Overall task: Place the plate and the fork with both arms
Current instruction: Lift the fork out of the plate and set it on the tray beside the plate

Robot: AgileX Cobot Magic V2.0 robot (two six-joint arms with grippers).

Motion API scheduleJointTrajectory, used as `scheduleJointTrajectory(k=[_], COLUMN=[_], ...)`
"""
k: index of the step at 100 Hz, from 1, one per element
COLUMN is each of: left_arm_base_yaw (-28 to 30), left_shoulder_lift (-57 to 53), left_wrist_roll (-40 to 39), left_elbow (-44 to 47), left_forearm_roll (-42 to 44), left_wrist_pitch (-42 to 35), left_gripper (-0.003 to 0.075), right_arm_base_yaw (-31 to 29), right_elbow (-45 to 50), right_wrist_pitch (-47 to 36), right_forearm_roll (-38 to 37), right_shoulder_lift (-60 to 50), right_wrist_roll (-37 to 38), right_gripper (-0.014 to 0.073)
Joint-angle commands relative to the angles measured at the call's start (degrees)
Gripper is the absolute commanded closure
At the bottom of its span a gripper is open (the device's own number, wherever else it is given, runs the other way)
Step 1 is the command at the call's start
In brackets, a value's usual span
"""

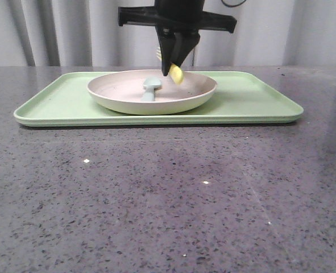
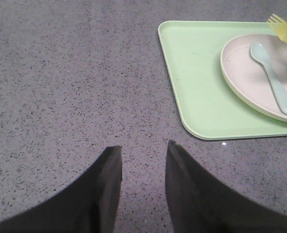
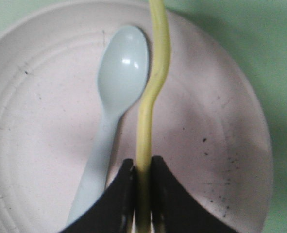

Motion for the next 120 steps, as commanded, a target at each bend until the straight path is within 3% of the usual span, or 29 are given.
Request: scheduleJointTrajectory(k=[1,53,79,120], left_arm_base_yaw=[0.11,0.11,0.11,0.11], left_shoulder_lift=[0.02,0.02,0.02,0.02], left_wrist_roll=[-0.48,-0.48,-0.48,-0.48], left_elbow=[-1.74,-1.74,-1.74,-1.74], left_forearm_roll=[-0.18,-0.18,-0.18,-0.18], left_wrist_pitch=[-3.95,-3.95,-4.06,-4.73], left_gripper=[0.0500,0.0500,0.0500,0.0500], right_arm_base_yaw=[-0.16,-5.74,-8.85,-8.96], right_elbow=[-2.99,-1.31,4.64,12.48], right_wrist_pitch=[5.80,5.91,5.91,5.80], right_forearm_roll=[-1.61,-4.86,-4.80,-4.86], right_shoulder_lift=[-4.66,-11.38,-13.11,-11.02], right_wrist_roll=[-0.65,-3.62,-3.62,-3.62], right_gripper=[0.0529,0.0529,0.0529,0.0529])
